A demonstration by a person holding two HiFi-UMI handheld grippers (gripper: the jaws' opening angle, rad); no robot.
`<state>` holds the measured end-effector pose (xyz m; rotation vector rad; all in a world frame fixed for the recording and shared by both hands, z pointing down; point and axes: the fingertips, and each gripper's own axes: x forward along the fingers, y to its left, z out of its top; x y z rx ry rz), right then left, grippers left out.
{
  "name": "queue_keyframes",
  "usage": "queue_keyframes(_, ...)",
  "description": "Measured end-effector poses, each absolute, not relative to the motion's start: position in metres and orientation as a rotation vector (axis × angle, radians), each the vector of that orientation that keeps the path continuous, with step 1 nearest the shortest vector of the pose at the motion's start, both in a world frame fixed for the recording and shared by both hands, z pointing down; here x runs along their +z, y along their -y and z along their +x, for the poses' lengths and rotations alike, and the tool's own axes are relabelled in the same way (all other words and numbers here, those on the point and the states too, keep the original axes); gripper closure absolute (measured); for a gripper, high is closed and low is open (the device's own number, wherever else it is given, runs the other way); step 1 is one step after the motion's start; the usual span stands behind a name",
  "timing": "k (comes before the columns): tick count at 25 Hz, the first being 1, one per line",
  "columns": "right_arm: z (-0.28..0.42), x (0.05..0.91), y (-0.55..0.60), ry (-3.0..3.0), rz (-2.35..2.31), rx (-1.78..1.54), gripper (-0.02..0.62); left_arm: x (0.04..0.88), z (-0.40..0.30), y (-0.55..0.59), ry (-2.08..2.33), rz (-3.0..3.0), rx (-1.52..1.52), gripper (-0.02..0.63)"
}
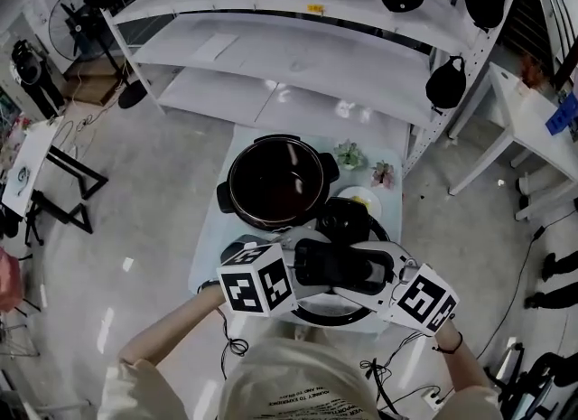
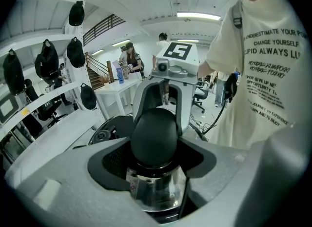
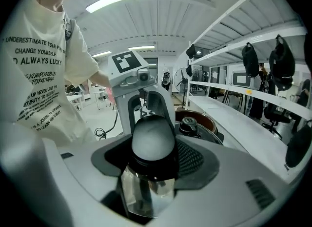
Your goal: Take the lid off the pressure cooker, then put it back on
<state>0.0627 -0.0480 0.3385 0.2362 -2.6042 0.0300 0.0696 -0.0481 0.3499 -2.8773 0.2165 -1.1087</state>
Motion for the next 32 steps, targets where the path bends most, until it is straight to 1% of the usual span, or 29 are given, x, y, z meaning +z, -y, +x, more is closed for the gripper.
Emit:
queue_keyframes(20,-0.05,0.309,0.135,2.598,0.284,-0.024,0.321,0.321,-0.043,0.136,-0.207,-2.83,-1.087,0.316)
queue_keyframes(32,-0.087,0.32,0.177,2.57,0.344,0.014,0.321,0.332,-0.081,0.177,-0.119,-2.84,-1.082,0.317)
